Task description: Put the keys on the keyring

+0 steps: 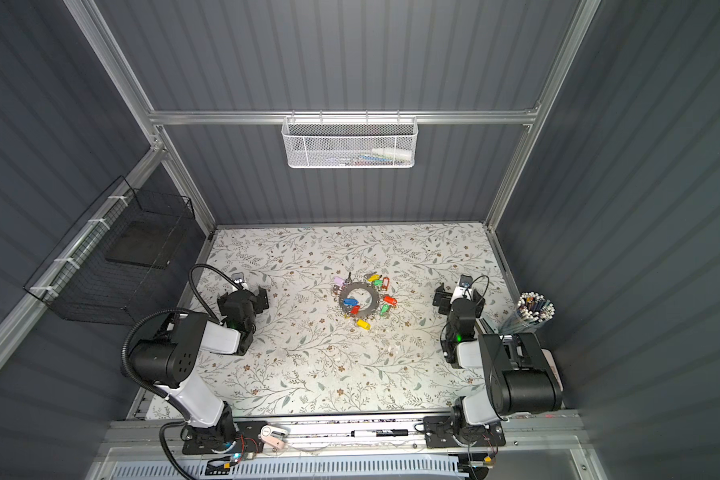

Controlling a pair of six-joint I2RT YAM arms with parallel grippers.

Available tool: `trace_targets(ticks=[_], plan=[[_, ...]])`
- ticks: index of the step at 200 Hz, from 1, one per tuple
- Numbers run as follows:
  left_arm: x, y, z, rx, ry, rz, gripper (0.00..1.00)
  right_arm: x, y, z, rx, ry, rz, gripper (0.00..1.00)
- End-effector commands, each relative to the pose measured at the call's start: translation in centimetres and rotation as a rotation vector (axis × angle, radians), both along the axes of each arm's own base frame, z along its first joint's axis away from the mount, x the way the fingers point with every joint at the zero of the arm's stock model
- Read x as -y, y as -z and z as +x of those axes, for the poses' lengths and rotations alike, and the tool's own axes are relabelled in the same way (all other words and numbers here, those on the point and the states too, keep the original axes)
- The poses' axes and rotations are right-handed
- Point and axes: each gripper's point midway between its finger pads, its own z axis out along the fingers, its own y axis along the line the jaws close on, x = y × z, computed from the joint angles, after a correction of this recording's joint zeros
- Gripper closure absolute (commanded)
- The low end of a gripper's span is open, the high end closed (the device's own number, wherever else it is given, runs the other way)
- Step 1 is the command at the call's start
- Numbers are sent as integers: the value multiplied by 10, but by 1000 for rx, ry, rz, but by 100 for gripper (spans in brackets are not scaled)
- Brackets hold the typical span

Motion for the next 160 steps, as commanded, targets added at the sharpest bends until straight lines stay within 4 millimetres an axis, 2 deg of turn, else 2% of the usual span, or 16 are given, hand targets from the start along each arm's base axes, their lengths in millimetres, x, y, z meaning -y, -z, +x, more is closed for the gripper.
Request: trace_targets(ticks=[1,160], plan=[[1,1,3,-6,13,-27,0,2,2,3,-7,-25,64,1],[1,0,2,0,12,-26,0,0,-1,1,4,-28,57,1]])
